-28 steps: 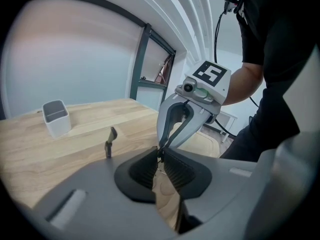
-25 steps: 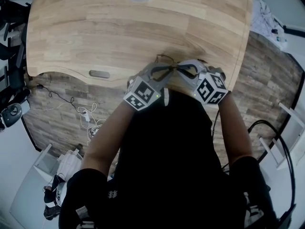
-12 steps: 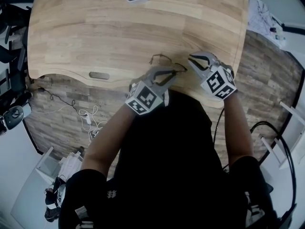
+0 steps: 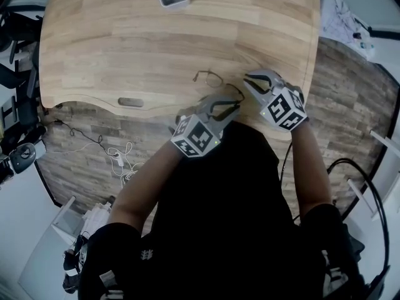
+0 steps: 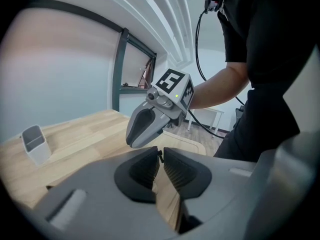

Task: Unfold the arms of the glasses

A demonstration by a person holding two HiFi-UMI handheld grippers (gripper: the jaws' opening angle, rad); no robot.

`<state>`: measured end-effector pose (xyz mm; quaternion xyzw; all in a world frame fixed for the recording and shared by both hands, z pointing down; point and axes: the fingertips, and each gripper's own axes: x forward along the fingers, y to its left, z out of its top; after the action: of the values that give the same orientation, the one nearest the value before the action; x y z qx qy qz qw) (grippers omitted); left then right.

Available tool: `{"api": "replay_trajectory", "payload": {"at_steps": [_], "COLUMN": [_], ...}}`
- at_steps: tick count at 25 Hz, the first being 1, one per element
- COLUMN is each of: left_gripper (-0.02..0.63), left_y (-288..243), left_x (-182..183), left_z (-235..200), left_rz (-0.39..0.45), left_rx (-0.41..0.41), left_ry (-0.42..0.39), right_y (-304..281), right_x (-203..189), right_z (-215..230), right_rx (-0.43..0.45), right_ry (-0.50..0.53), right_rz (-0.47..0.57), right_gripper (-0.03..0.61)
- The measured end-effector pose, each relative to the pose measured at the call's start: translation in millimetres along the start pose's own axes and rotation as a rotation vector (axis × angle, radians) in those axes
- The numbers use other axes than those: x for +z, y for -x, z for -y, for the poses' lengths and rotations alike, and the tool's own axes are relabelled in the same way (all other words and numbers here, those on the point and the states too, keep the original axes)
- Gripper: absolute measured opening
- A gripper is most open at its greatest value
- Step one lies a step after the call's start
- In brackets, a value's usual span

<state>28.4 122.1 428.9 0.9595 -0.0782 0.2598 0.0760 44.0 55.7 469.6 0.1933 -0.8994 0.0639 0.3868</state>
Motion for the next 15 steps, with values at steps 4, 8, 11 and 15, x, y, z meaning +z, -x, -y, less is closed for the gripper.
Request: {"api": "replay_trajectory", "payload": {"at_steps": [4, 8, 11, 15], "left_gripper": [0.046, 0.048, 0.048, 0.048], "left_y": [-5, -9, -12, -16], "left_x": [5, 11, 17, 21], "left_z": [5, 9, 12, 16], "left_rz": [-0.005, -0.005, -0.004, -0.005], "left_rx": [-0.022, -0.04, -0.053, -0.066], "left_ry": [-0.02, -0.039, -0.049, -0.052], "right_y": [5, 10, 14, 16], "right_x": [-4, -8, -11, -17], "right_z": [2, 4, 4, 2], "right_rx": [-0.01, -0.018, -0.023, -0.027], "right_ry": [-0.006, -0.016, -0.026, -0.038], "right_rz": [0.002, 0.007, 0.014, 0.021], "right_gripper": [0.031, 0.031, 0.031, 0.031]}}
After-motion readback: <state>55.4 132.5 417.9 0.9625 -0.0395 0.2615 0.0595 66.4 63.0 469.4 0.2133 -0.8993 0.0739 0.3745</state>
